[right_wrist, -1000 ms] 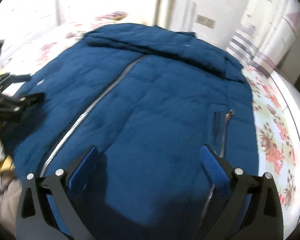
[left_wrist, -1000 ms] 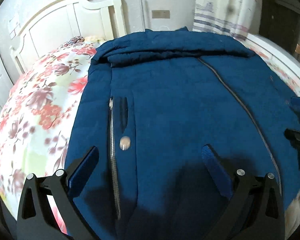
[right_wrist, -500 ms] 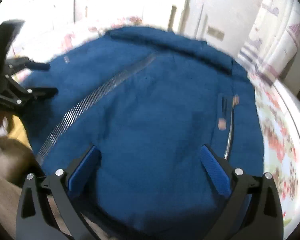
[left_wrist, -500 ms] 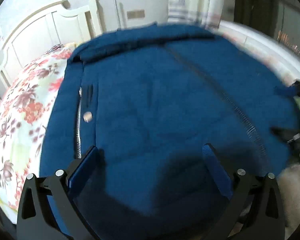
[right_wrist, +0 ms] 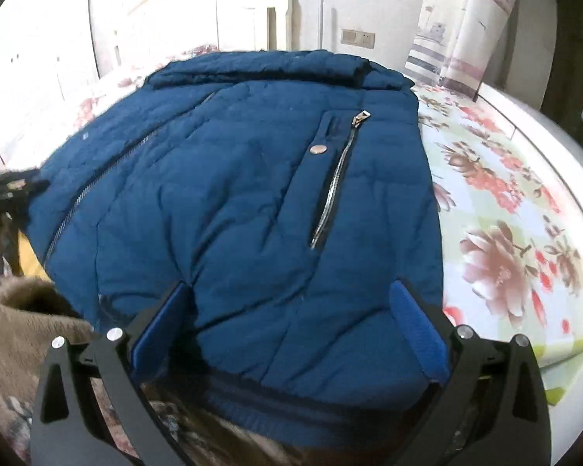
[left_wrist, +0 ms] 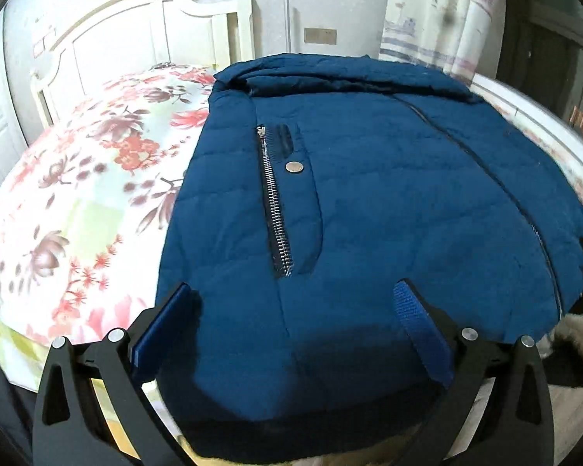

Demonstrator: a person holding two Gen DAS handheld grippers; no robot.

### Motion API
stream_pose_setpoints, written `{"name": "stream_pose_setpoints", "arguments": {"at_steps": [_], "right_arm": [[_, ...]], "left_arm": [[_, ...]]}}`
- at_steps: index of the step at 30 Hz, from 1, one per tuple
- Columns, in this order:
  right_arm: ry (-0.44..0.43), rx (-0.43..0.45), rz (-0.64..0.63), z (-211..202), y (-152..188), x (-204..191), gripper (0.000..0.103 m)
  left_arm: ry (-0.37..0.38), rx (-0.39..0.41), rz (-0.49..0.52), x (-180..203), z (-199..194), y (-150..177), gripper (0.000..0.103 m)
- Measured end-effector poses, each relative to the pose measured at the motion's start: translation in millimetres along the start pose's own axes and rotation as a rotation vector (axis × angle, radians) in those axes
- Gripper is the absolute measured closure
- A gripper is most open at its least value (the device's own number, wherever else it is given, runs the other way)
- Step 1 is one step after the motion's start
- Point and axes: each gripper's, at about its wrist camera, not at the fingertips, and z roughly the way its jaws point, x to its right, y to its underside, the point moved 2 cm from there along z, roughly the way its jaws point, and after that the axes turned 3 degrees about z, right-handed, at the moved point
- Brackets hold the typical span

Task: Fold large clothes
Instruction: 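Grasp the jacket hem with the left tool while the right tool grasps the hem beside it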

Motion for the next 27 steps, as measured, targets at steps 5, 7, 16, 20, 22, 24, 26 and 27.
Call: {"name": "stream_pose_setpoints", "arguments": {"at_steps": [5, 7, 16, 20, 22, 24, 26, 27], "right_arm": [[0.012, 0.046, 0.127, -27.3, 3.0, 33.5, 0.003], [0.010, 0.029, 0.207, -31.9, 12.3, 56.7, 0.003], [-0.187, -0.037, 0.367, -17.6, 42.5, 70.3, 0.026], [-0.320, -0.029, 0.447, -11.4, 49.1, 70.4, 0.040], [-0.323, -0.018, 0.430, -12.1, 48.5, 67.0, 0.045], [-0.313, -0.002, 0.398, -19.6, 47.1, 63.9, 0.057], [-0.327, 0.030, 0.366, -31.1, 42.9, 61.7, 0.064], [-0.342, 0.048, 0.358, -36.4, 41.2, 61.4, 0.067]], "left_arm": [[0.000, 0.049, -0.081, -27.9, -24.1, 0.9, 0.004], [0.018, 0.040, -0.167, -51.4, -25.8, 6.7, 0.004], [0.108, 0.000, -0.167, -50.0, -19.5, 14.6, 0.005], [0.122, 0.004, -0.143, -40.5, -22.7, 21.9, 0.019], [0.127, 0.002, -0.149, -41.9, -23.2, 22.0, 0.032], [0.155, 0.004, -0.179, -48.5, -26.8, 22.6, 0.052], [0.155, 0.005, -0.196, -55.1, -29.8, 23.0, 0.062], [0.170, 0.005, -0.200, -57.2, -30.1, 23.3, 0.062]]}}
